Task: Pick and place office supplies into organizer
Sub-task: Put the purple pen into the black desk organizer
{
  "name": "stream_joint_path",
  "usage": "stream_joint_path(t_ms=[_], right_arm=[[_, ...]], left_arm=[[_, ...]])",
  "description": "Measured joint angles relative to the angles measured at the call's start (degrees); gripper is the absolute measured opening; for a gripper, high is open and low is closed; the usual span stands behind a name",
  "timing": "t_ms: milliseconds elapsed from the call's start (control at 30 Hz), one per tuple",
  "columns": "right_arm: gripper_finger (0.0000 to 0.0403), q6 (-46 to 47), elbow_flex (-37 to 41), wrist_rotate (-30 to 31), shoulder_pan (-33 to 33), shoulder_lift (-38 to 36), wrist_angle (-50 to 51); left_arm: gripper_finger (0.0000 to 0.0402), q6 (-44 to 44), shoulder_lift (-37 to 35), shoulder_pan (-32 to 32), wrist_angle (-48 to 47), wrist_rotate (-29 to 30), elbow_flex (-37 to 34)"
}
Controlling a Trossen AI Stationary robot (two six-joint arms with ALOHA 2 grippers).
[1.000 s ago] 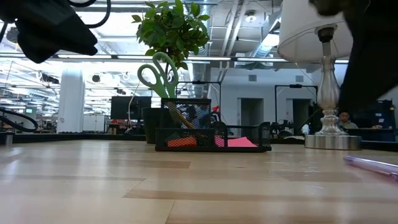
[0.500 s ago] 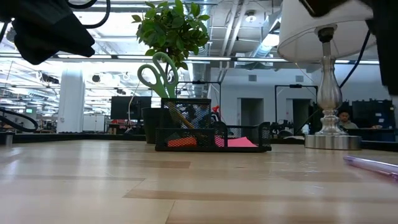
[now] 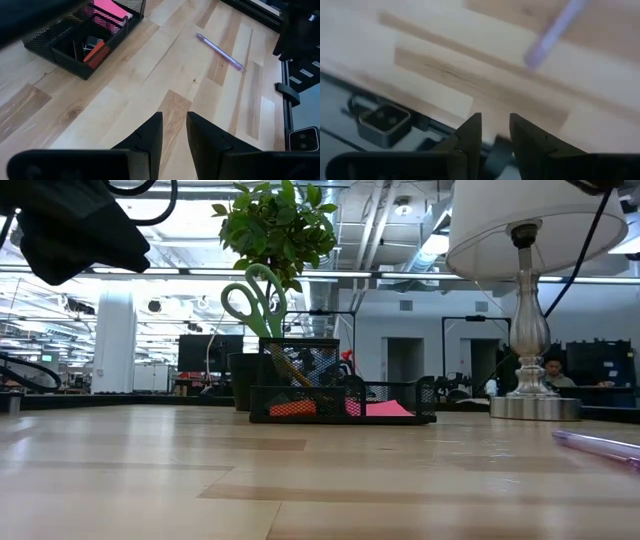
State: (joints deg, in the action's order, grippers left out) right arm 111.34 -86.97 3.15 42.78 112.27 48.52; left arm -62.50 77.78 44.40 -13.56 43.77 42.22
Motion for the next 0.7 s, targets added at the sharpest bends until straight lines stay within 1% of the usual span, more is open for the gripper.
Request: stream_joint_path(t_ms=[133,200,433,567,700], right_arm=[[0.0095,15.83,0.01,-3.68,0.33,0.0,-0.9],[0.0095,19.23,0.01,-4.53,0.31,0.0,-1.45],[0.0095,16.03,0.03,-5.13,-2.24,0.0,2.51],[0.0095,17.04,0.05,-12.16,-4.27,0.61,2.01],[0.0095,17.12,-0.03,-14.59,-6.15,1.33,1.39]], left_arm=[[0.008,-0.02,0.0,0.0,-0.02,0.0,0.0],[0.008,-0.02,0.0,0.0,0.0,0.0,0.0],[0.008,-0.04,0.0,0.0,0.0,0.02,0.02],[0.008,-0.04,0.0,0.0,0.0,0.04,0.02],[0.008,-0.06,0.0,0.0,0.0,0.04,0.02]])
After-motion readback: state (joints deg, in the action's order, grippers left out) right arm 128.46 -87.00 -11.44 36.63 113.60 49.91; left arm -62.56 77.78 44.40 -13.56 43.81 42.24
